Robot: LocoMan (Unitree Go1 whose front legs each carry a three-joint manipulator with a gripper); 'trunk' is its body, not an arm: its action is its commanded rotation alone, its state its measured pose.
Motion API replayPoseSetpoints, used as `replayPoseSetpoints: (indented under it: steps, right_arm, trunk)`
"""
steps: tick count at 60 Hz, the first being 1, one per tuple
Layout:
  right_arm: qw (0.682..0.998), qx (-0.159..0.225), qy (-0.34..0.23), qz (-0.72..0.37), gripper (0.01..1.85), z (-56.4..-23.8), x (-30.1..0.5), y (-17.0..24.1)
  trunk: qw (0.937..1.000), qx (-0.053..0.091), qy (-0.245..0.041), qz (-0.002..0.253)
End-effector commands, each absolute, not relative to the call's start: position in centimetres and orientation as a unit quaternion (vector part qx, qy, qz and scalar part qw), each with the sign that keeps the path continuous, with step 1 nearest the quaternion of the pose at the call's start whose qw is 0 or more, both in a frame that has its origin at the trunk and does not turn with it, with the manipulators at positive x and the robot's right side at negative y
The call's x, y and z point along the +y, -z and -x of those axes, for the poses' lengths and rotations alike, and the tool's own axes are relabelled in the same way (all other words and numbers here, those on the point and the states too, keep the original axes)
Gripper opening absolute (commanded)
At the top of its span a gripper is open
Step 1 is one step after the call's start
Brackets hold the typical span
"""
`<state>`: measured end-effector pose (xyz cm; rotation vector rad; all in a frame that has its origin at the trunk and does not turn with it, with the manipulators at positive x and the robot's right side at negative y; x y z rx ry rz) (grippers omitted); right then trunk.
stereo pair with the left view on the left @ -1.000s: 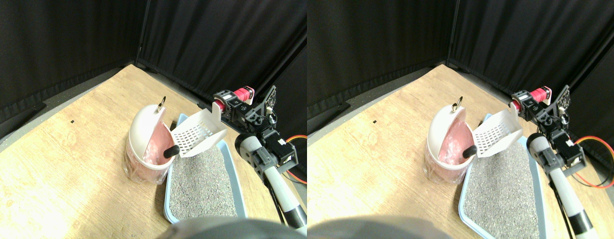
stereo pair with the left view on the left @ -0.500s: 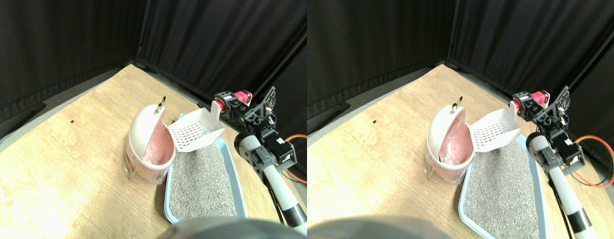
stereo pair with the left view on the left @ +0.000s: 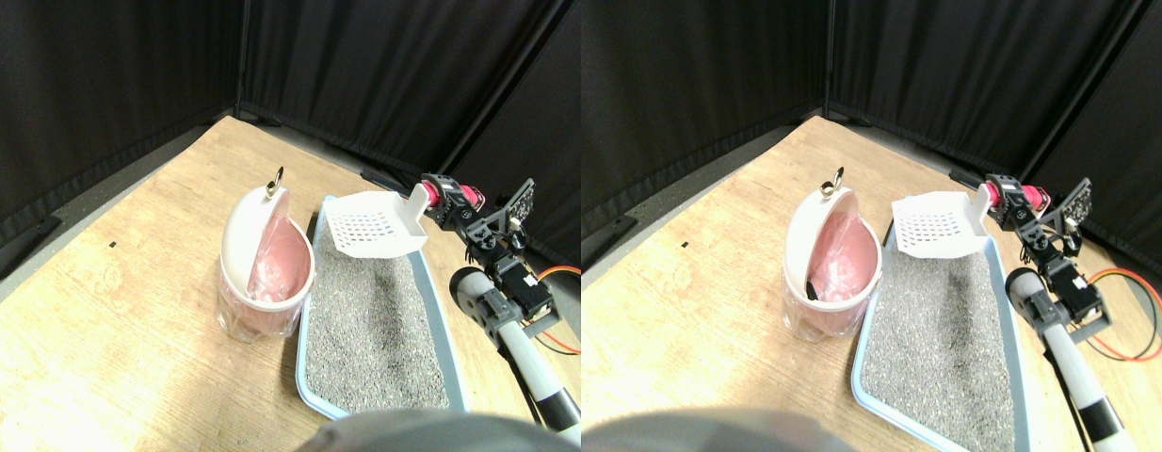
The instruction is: Scoop (unimanual)
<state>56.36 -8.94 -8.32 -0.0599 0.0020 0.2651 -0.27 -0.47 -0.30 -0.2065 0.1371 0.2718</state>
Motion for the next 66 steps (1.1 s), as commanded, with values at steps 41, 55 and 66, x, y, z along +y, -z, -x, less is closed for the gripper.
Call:
replayPoseSetpoints:
  steps: [41,55,66]
  right_arm:
    - [0.987,-0.107,-0.072,-0.092,0.05,-54.4,-18.2,12.0]
    - [0.989,-0.09,-0.06,-0.101,0.05,-53.2,-19.5,13.5]
    - [0.989,-0.079,-0.061,-0.108,0.05,-52.7,-20.1,14.7]
  trunk:
    - [0.9926,0.08,-0.059,0.07]
    - [0.9933,0.078,-0.051,0.068]
    - [0.9936,0.077,-0.05,0.065]
